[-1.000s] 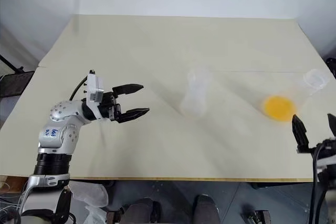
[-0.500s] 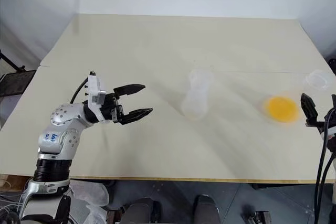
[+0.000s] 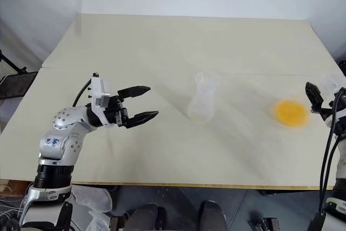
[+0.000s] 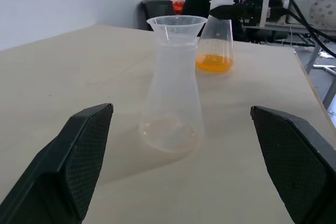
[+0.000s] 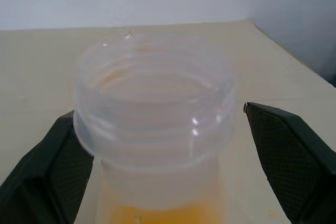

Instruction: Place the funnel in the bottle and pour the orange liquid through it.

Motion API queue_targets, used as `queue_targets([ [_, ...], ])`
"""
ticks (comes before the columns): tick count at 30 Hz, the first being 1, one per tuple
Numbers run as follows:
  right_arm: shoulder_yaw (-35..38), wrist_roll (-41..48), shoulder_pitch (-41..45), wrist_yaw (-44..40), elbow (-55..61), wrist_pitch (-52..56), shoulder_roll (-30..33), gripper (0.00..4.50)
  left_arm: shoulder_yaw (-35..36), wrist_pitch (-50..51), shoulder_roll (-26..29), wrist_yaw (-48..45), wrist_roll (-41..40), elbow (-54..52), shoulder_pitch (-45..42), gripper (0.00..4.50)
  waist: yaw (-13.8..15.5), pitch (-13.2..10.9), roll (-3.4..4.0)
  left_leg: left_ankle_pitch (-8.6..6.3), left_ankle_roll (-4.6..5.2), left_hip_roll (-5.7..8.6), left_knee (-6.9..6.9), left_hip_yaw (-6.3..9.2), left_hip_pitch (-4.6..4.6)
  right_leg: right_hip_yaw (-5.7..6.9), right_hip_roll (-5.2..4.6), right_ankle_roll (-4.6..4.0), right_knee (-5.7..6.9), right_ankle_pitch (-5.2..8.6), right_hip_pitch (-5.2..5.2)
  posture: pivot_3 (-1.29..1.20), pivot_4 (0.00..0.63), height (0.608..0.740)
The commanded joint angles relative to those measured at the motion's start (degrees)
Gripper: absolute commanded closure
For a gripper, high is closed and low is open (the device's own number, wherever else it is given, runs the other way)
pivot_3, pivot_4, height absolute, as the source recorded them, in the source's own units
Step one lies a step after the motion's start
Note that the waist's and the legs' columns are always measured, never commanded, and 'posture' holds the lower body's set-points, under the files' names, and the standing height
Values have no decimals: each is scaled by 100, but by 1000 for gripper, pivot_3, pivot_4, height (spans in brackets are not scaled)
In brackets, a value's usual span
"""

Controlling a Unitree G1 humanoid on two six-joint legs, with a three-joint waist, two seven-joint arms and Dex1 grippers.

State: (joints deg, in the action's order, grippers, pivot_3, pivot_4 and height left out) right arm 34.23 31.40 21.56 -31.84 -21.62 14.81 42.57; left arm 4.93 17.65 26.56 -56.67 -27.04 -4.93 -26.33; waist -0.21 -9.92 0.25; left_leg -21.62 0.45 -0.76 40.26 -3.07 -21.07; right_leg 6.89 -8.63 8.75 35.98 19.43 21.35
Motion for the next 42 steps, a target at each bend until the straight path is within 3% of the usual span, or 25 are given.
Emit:
queue_targets([
  [1,65,-42,229,-120,-212,-209,171,0,9,-16,28,65,-134,-296,-58,41,3,0,0,0,0,0,0,-1,-1,0,0,0,0,0,0,0,150,740],
  [5,43,-74,389,-261,-399,-337,157,0,10,-11,26,135,-137,-370,-13,41,1,0,0,0,0,0,0,-1,-2,0,0,0,-1,0,1,0,150,740],
  [11,21,-41,437,-445,-395,-387,88,1988,-12,-32,20,211,-129,-412,26,0,0,0,0,0,0,-1,0,0,-2,1,0,0,-1,0,1,0,150,740],
  [16,30,-8,431,-483,-221,-472,38,2022,-33,-50,20,234,-118,-391,4,0,0,0,0,0,0,-1,0,-1,-3,1,0,0,-2,0,1,0,150,740],
  [23,-269,359,650,-417,1401,-117,-160,2022,-49,-33,15,256,-124,-393,14,0,-10,0,2,0,-1,-5,0,8,-4,-3,2,0,0,0,10,0,150,740],
  [28,-1079,115,1042,-314,2464,249,-76,2022,-97,-39,-8,268,-114,-361,0,0,-8,-1,2,0,-1,-4,0,21,-4,-4,1,0,-1,0,11,0,150,740],
  [32,-1784,-900,1032,-122,2847,123,197,2022,-108,-51,-23,277,-120,-330,-9,0,38,-1,1,0,-1,1,1,26,-11,2,0,0,0,0,11,0,150,740],
  [37,-2973,-2910,814,-136,2810,-1324,700,2022,-179,-97,-183,390,-97,-334,7,0,52,-2,0,0,0,11,0,22,-21,8,-6,0,-4,0,9,0,150,740],
  [42,-3220,-3511,1067,284,2670,-1695,346,2022,-254,-130,-297,428,-90,-431,127,0,-29,-2,-1,0,0,4,-7,19,-17,15,-5,0,-2,0,13,0,150,740],
])
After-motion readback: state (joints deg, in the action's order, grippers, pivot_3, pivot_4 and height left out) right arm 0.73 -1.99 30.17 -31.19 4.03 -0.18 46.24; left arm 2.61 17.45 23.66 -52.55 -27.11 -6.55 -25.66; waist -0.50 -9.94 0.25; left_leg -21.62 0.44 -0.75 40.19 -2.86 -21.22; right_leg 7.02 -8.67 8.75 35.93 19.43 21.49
